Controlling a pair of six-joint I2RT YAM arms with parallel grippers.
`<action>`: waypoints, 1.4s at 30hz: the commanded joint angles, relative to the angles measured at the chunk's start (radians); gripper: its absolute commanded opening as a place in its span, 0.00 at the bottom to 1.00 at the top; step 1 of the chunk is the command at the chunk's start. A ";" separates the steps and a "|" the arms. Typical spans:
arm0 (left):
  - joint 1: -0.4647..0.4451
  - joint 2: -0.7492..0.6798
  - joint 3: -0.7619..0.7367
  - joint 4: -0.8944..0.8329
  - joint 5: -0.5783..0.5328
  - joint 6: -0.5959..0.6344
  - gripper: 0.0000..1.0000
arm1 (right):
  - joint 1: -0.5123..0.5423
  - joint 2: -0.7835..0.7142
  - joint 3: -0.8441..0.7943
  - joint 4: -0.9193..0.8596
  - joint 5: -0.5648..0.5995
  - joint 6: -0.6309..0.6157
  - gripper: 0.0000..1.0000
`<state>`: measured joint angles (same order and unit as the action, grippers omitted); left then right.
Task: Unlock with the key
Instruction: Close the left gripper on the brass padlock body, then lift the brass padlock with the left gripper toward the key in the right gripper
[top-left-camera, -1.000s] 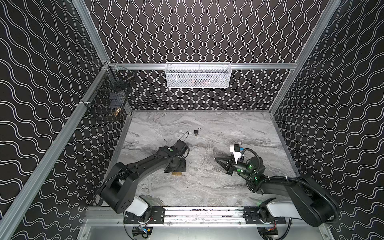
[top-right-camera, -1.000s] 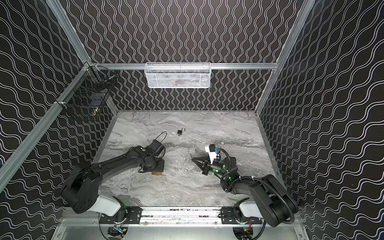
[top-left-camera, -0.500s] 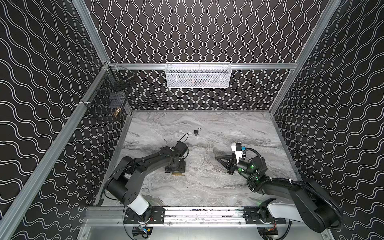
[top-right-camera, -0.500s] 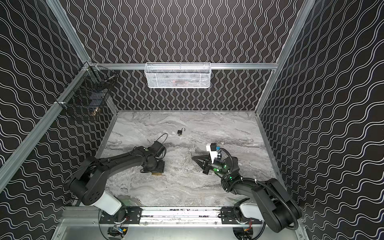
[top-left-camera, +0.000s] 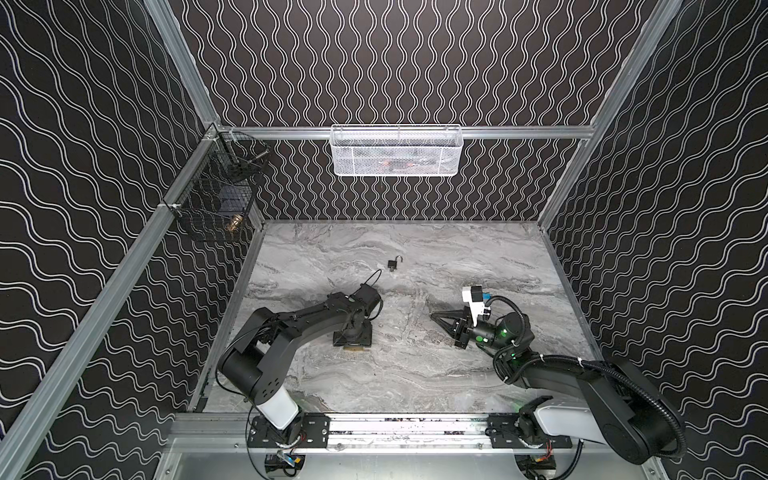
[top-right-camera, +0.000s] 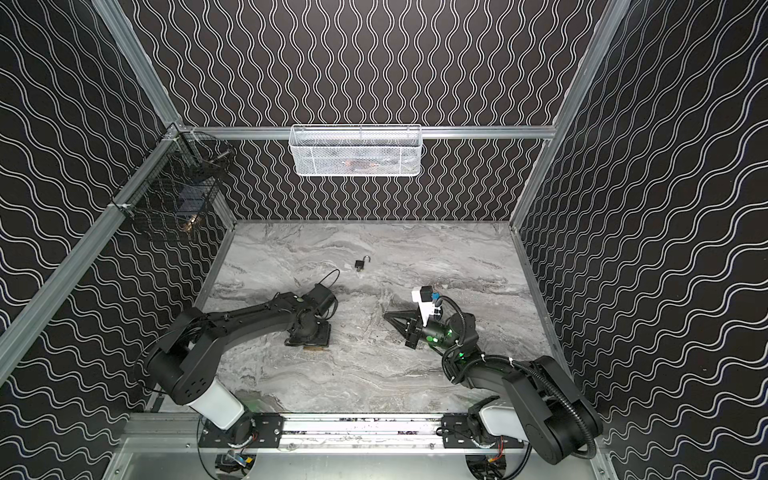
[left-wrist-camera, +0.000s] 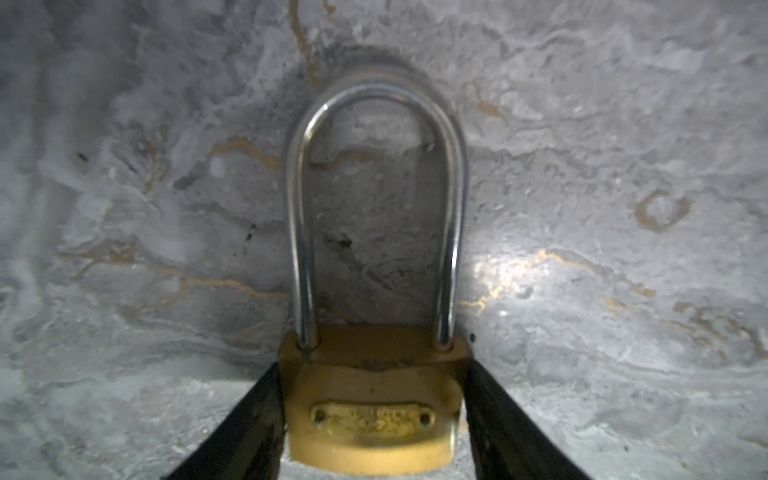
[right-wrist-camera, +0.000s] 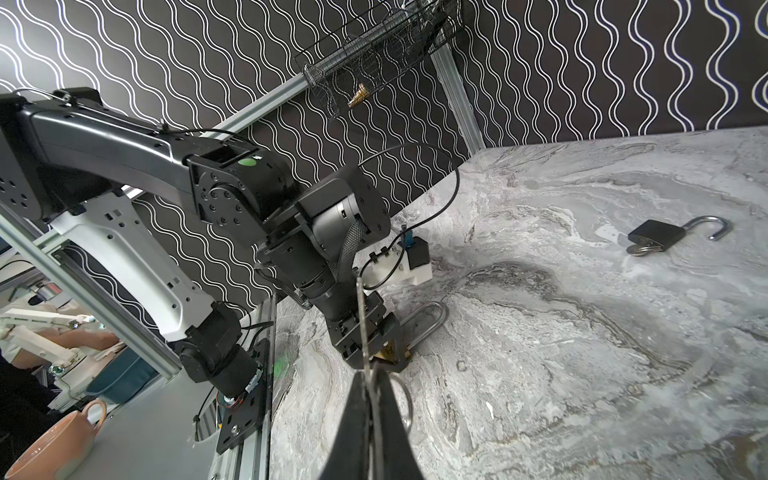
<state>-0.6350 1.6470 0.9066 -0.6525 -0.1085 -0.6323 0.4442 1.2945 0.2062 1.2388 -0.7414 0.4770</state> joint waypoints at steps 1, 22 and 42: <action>-0.011 0.011 -0.038 0.021 0.008 -0.042 0.68 | 0.002 0.003 0.007 0.033 -0.003 0.000 0.00; -0.010 -0.006 -0.023 0.128 0.068 -0.090 0.51 | 0.000 0.064 0.038 0.031 -0.004 -0.004 0.00; -0.072 -0.222 -0.044 0.523 -0.082 -0.300 0.43 | -0.001 0.210 0.234 -0.422 0.215 -0.054 0.00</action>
<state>-0.7006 1.4292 0.8455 -0.2546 -0.1223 -0.8951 0.4423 1.4998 0.4255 0.8425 -0.5327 0.4263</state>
